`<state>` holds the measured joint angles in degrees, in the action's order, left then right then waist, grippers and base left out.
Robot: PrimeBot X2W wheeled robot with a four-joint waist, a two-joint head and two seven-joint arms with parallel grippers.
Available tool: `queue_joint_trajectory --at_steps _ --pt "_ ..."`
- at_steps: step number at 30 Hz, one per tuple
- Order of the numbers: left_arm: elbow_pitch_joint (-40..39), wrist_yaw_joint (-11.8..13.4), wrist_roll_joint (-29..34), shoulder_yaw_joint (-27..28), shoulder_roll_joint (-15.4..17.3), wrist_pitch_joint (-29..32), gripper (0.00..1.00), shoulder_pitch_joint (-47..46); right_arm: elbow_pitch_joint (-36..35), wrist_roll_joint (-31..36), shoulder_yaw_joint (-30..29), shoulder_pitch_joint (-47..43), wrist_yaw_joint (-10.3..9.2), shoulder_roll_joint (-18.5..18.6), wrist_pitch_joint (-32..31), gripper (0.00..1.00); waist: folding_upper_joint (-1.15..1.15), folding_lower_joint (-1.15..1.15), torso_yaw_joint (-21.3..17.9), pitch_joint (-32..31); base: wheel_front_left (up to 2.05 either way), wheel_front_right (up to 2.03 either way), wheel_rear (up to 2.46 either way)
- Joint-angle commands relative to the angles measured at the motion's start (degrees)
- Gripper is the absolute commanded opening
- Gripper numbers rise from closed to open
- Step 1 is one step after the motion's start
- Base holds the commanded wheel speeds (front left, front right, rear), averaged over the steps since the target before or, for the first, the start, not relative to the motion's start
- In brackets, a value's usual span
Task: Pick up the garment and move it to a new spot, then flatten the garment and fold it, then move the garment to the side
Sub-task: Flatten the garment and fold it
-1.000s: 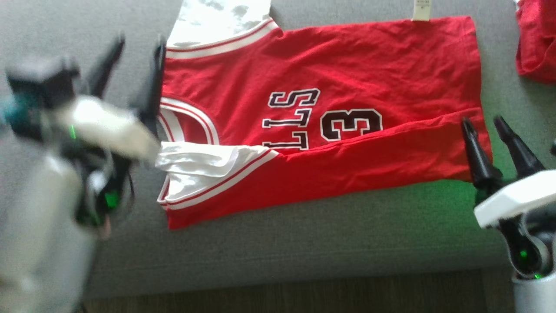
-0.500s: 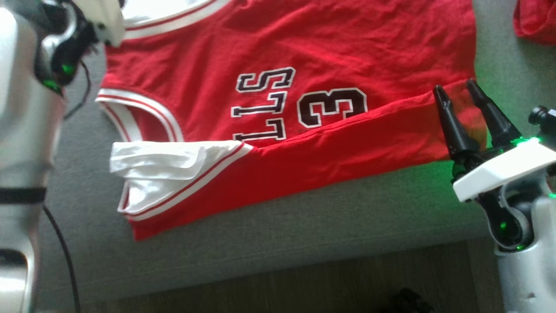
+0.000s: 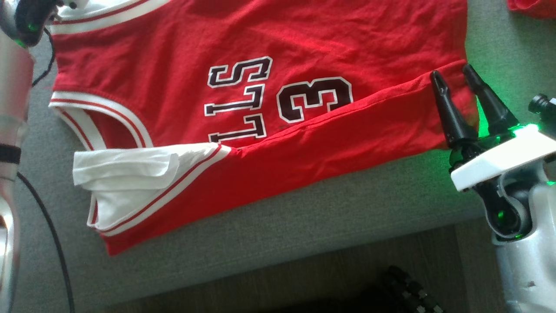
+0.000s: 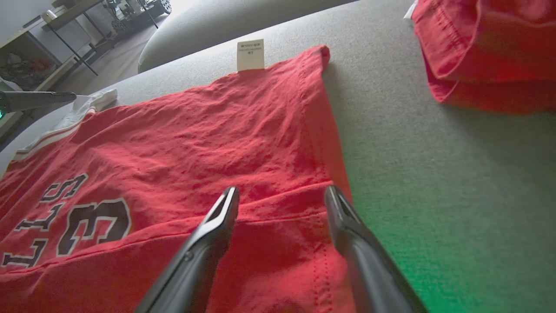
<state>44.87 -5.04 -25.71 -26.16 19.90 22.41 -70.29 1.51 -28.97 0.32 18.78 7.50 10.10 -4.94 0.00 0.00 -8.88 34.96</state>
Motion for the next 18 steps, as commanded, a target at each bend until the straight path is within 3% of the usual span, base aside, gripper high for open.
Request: queue_joint_trajectory --at_steps 1,8,16,18 --pt "-0.7 0.2 1.0 0.5 3.2 -0.5 1.00 -3.0 -1.7 -0.5 1.0 0.1 -0.01 1.1 0.8 1.00 0.00 0.00 -0.1 0.5 0.00 0.00 0.00" --pt "3.3 0.5 2.6 -1.0 2.9 -2.6 1.00 -5.4 -1.6 -0.7 1.5 0.8 -0.01 1.3 1.2 1.00 0.00 0.00 -0.4 1.8 0.00 0.00 0.00" --pt "7.4 -0.4 0.3 -0.8 1.5 -1.4 1.00 -6.5 -1.7 -0.8 1.0 1.8 -0.01 2.0 1.2 1.00 0.00 0.00 -0.8 2.3 0.00 0.00 0.00" --pt "8.2 -0.9 -0.5 -1.0 1.1 -0.2 0.68 -6.6 -1.9 -0.7 0.5 2.1 -0.01 2.3 1.2 1.00 0.00 0.00 -0.7 2.2 0.00 0.00 0.00"
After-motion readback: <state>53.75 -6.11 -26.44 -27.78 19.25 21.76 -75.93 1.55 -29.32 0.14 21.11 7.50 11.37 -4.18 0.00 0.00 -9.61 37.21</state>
